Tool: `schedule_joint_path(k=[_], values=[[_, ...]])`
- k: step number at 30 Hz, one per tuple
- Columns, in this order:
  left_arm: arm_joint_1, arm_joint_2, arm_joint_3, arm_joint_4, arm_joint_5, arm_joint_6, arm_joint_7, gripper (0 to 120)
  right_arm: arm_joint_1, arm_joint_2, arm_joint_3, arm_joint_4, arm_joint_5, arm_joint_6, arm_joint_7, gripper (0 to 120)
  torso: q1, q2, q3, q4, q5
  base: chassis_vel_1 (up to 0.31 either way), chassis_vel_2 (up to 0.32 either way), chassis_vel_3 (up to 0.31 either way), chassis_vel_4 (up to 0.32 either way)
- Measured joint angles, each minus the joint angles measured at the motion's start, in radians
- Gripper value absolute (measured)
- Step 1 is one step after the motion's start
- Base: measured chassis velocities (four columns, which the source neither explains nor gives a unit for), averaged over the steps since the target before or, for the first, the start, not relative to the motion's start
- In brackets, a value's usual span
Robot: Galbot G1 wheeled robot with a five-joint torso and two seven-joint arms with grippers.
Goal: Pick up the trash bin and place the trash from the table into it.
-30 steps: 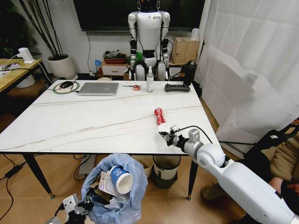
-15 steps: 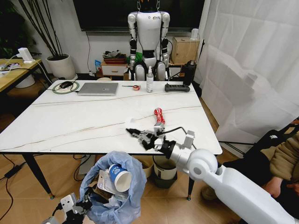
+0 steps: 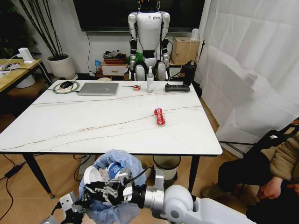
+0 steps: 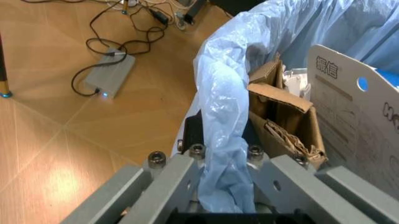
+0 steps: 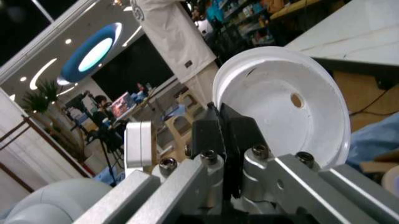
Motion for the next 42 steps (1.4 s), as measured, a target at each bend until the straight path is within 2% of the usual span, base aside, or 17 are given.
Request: schedule_joint_path(k=[10, 29, 42], values=[[0.014, -0.005, -0.002, -0.019, 0.001, 0.000, 0.002, 0, 0.007, 0.062, -0.031, -0.054, -0.016, 0.001, 0.000, 0, 0.000, 0.000, 0.000, 0.0002, 0.0001, 0.000, 0.000, 0.000, 0.000], [0.034, -0.006, 0.000, -0.022, 0.015, -0.001, 0.011, 0, 0.004, 0.019, -0.017, -0.070, -0.029, 0.007, -0.009, 0, 0.000, 0.000, 0.000, 0.0000, 0.0003, 0.000, 0.000, 0.000, 0.000], [0.029, -0.007, -0.003, -0.018, 0.014, -0.001, 0.010, 0, 0.033, 0.064, -0.039, -0.099, -0.033, 0.008, -0.015, 0, 0.000, 0.000, 0.000, 0.0001, 0.0003, 0.000, 0.000, 0.000, 0.000]])
